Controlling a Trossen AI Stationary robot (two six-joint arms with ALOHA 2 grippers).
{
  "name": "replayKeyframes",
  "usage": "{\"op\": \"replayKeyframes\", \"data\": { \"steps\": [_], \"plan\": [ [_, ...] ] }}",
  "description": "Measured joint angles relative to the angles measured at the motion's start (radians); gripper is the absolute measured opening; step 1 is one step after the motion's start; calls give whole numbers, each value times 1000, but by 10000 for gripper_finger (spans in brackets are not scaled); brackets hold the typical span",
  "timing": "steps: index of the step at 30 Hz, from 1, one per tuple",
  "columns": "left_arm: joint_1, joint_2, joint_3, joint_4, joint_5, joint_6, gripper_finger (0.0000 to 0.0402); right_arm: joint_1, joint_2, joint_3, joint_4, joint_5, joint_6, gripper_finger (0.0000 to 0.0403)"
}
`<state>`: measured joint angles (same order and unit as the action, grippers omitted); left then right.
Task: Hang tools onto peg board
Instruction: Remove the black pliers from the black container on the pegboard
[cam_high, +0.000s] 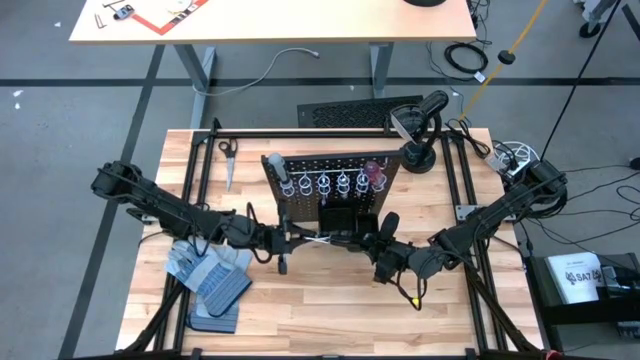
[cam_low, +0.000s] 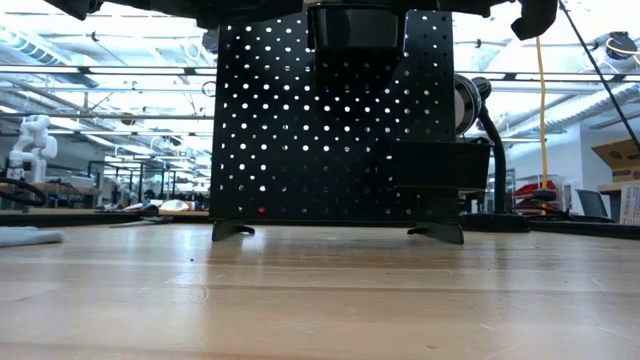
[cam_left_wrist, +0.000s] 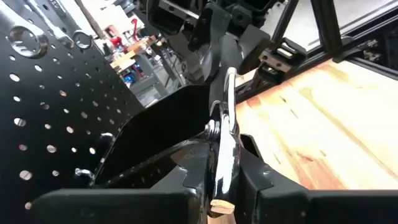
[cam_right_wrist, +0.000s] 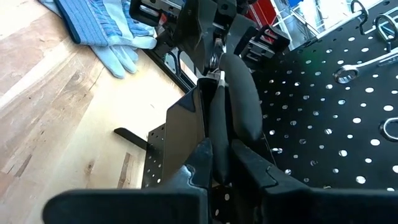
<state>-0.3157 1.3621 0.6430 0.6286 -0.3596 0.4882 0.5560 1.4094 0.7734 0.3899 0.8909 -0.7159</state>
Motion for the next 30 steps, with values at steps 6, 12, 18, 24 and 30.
{"op": "replayKeyframes", "data": {
  "steps": [6, 12, 18, 24, 30],
  "plan": [
    [0, 0, 0, 5, 0, -13, 44, 0, 0, 0, 2, 0, 0, 34],
    [0, 0, 13, 2, 6, -37, 44, 1, 0, 0, 2, 2, -4, 42],
    [0, 0, 29, 20, 25, -49, 39, 1, 1, 0, 4, 2, -8, 83],
    [1, -2, 29, 31, 21, -44, 39, 1, 1, 0, 4, 7, -7, 118],
    [-9, -6, 30, 54, 25, -38, 39, 2, 1, 0, 4, 26, -7, 139]
  ]
}}
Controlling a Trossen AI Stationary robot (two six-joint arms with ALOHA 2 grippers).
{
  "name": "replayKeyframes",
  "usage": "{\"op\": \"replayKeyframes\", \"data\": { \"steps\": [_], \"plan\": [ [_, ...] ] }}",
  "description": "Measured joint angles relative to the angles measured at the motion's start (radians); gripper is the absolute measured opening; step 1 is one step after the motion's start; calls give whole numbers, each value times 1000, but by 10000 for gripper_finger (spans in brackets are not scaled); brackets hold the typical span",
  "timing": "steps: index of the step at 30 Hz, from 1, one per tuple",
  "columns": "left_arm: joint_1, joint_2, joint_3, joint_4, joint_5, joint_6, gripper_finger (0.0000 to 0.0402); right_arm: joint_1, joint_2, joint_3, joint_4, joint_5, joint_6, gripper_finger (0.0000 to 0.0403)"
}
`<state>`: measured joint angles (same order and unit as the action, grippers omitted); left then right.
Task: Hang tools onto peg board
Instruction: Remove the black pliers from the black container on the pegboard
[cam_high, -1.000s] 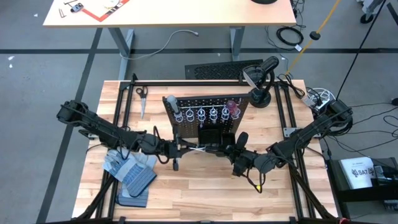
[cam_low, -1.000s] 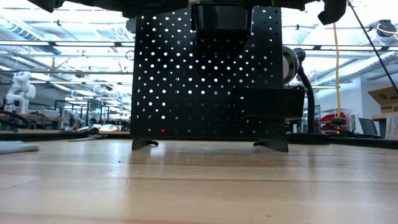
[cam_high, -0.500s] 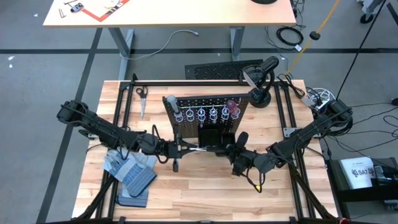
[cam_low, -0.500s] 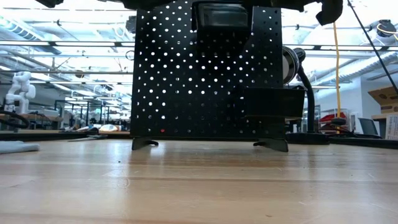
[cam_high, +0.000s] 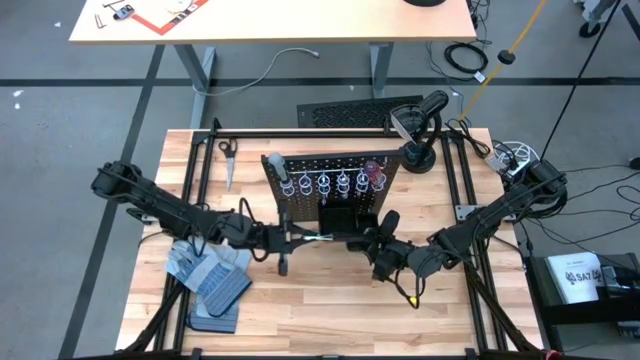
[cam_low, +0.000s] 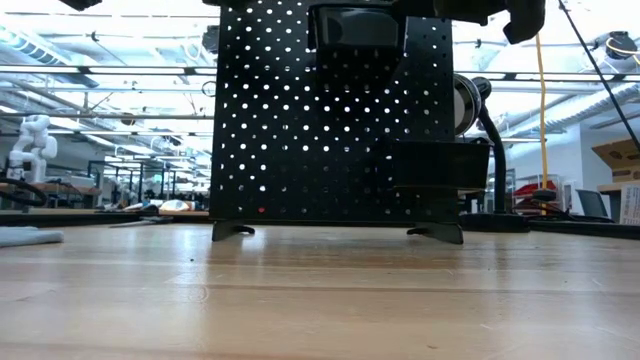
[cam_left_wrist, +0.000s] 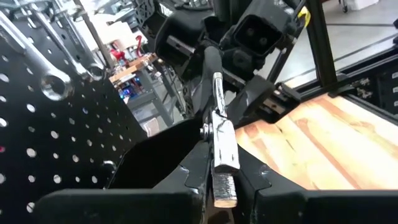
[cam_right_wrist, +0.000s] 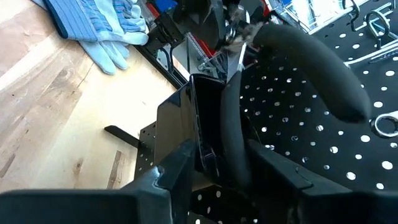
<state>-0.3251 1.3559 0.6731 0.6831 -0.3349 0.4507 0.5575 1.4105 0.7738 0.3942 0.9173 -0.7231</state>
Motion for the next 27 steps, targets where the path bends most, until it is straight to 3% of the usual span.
{"op": "replayKeyframes", "data": {
  "steps": [15, 22, 27],
  "plan": [
    [-89, -81, 0, -12, -59, 3, 38, 2, 2, 0, -8, 20, -3, 143],
    [-172, -170, 0, -129, -115, -6, 38, 7, 2, 0, -7, 24, -3, 144],
    [-232, -249, 0, -277, -143, -139, 38, 8, 2, 0, -7, 27, -3, 144]
  ]
}}
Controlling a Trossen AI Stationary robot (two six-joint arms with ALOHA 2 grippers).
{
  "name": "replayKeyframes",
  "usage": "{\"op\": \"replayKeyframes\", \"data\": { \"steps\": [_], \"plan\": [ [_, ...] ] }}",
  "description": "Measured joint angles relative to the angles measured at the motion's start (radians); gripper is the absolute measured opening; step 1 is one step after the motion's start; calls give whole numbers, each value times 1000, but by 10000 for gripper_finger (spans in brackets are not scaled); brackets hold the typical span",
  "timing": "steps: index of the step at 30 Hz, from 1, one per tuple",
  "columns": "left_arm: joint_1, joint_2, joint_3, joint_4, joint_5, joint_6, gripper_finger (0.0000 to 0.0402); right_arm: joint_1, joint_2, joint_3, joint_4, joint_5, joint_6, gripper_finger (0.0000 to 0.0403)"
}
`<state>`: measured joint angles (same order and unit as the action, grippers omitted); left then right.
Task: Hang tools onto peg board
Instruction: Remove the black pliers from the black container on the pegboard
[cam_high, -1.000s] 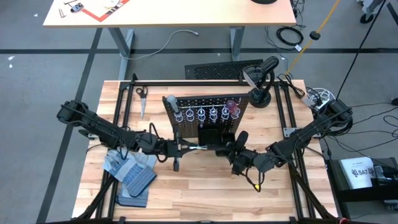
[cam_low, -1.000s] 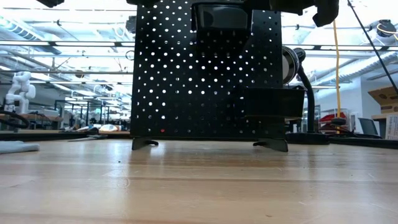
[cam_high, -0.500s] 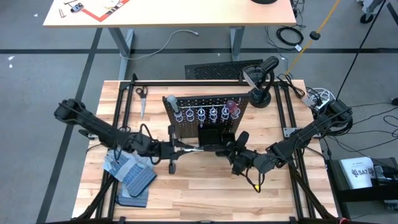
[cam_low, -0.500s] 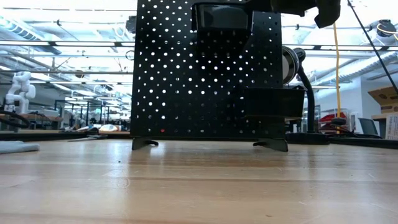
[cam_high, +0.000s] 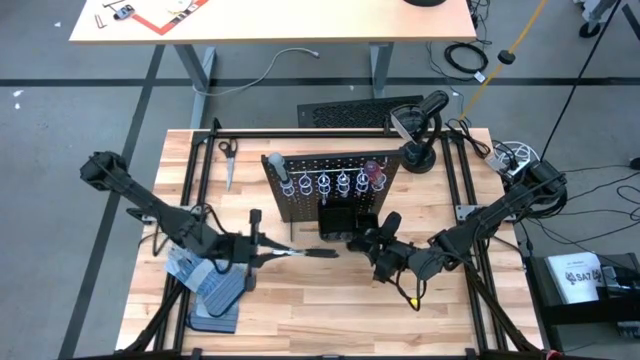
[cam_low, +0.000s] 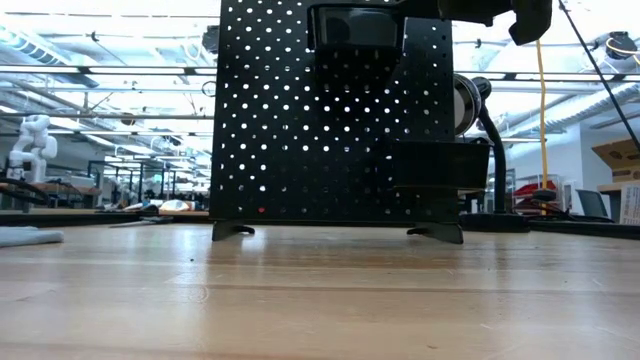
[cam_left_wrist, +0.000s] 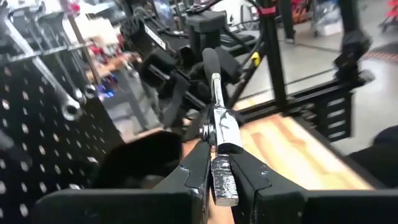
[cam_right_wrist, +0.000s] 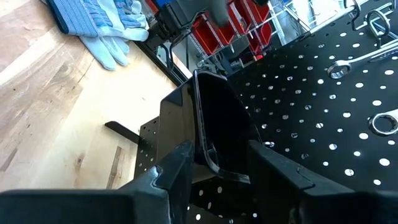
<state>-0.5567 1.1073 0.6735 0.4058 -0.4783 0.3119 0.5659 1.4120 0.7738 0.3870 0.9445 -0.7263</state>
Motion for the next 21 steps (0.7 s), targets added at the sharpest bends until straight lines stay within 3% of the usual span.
{"op": "replayKeyframes", "data": {
  "steps": [6, 12, 21],
  "plan": [
    [-32, -79, 0, -194, -2, -262, 38, 0, 0, 0, 0, 0, 0, 144],
    [-35, -43, -1, -410, 18, -564, 37, 0, 0, 0, 0, 0, 0, 144],
    [-30, 66, -2, -476, 306, -798, 37, 0, -1, 0, 0, -1, 5, 144]
  ]
}}
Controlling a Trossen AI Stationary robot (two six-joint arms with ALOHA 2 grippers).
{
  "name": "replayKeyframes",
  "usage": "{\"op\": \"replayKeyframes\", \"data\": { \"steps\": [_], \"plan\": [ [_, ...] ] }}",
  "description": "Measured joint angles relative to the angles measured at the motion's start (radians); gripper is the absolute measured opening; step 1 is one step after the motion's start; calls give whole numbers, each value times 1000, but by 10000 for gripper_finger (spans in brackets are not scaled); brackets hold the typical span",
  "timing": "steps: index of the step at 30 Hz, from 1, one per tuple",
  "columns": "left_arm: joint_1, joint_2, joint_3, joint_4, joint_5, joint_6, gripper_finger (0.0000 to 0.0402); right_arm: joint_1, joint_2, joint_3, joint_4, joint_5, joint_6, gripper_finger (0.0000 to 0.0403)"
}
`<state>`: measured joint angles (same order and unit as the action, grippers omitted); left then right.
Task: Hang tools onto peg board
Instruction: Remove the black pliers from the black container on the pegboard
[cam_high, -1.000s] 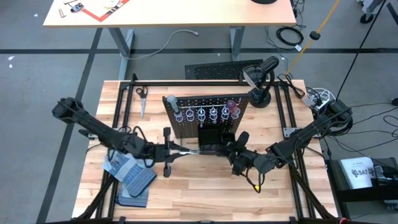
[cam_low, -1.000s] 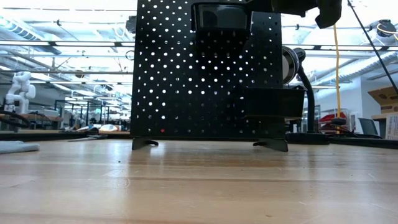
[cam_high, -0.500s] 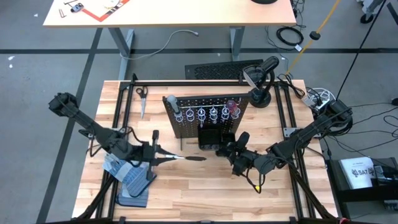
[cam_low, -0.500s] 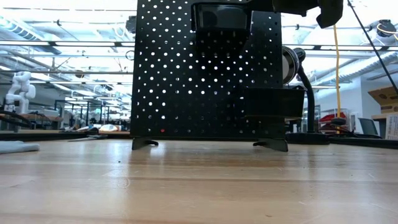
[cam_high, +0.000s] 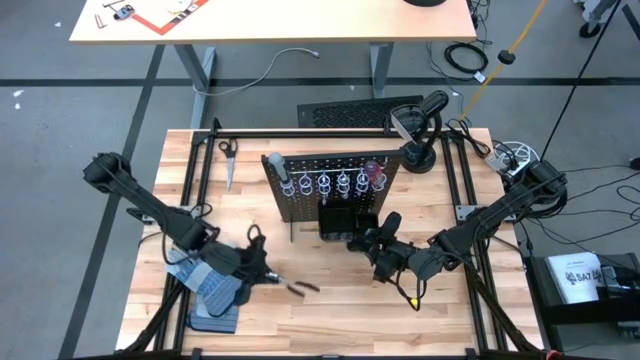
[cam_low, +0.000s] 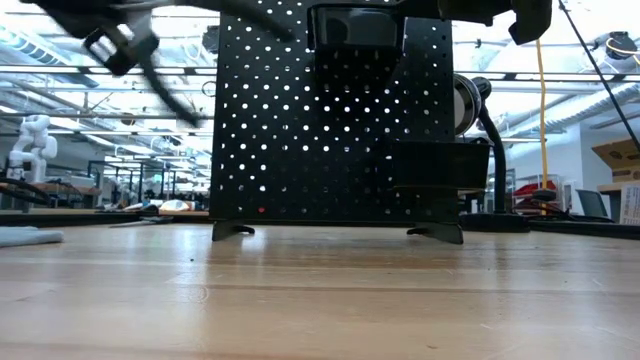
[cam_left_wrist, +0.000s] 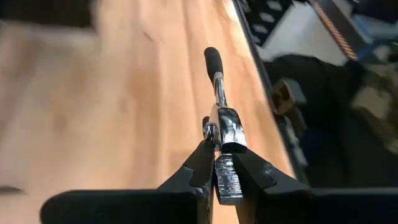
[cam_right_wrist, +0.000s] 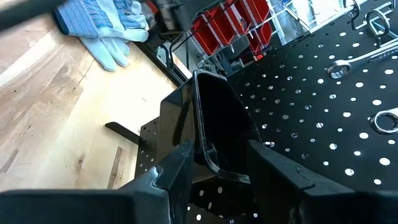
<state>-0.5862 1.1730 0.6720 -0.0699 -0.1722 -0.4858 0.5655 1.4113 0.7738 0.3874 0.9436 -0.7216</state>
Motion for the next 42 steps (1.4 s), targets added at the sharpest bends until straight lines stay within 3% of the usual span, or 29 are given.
{"op": "replayKeyframes", "data": {
  "steps": [8, 16, 26, 32, 42],
  "plan": [
    [56, 151, -27, -10, 228, -175, 37, 0, 0, 0, 2, -2, 1, 144],
    [135, 188, -22, -78, 297, -192, 37, 0, -1, 0, 2, -3, 2, 144],
    [145, 188, -23, -107, 280, -193, 39, 0, -1, 0, 1, -3, 3, 144],
    [150, 194, -29, -129, 193, -191, 90, 0, -1, 0, 1, -6, 3, 144],
    [150, 197, -34, -169, 140, -187, 98, 0, -1, 0, 0, -6, 3, 144]
  ]
}}
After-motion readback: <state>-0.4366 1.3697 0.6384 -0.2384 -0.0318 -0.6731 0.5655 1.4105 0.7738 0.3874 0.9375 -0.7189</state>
